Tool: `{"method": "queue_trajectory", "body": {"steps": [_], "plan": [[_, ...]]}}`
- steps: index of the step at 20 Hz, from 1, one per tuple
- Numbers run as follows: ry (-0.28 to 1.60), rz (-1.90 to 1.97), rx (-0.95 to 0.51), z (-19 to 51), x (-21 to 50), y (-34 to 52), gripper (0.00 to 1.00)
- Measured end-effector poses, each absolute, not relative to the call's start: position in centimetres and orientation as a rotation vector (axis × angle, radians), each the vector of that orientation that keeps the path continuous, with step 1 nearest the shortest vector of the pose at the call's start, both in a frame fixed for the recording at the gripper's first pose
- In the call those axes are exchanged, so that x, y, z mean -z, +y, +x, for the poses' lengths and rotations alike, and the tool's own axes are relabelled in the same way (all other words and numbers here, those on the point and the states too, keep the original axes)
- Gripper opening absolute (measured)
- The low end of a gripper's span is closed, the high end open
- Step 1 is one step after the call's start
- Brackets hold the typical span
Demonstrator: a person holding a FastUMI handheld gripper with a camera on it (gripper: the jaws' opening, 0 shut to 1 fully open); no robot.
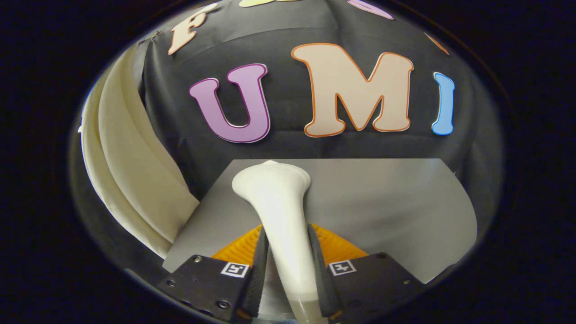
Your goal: Iron the clothes twice with a garment steamer, once on the left side and once on the right side.
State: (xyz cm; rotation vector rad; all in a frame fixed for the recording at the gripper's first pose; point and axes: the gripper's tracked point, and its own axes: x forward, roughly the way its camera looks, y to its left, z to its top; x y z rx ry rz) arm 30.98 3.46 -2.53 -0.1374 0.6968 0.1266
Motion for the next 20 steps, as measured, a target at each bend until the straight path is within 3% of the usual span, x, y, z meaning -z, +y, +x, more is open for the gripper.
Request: {"method": "queue_trajectory", "body": {"steps": [1,9,20], "plan": [[0.695,-0.126,-0.124,31.0,2.4,2.9,0.44],[0.591,0.043,-0.215,29.3,0.5,1.0,0.33],[0.301,0.130,-0.045,20.2,-2.1,-0.4,0.33]]}}
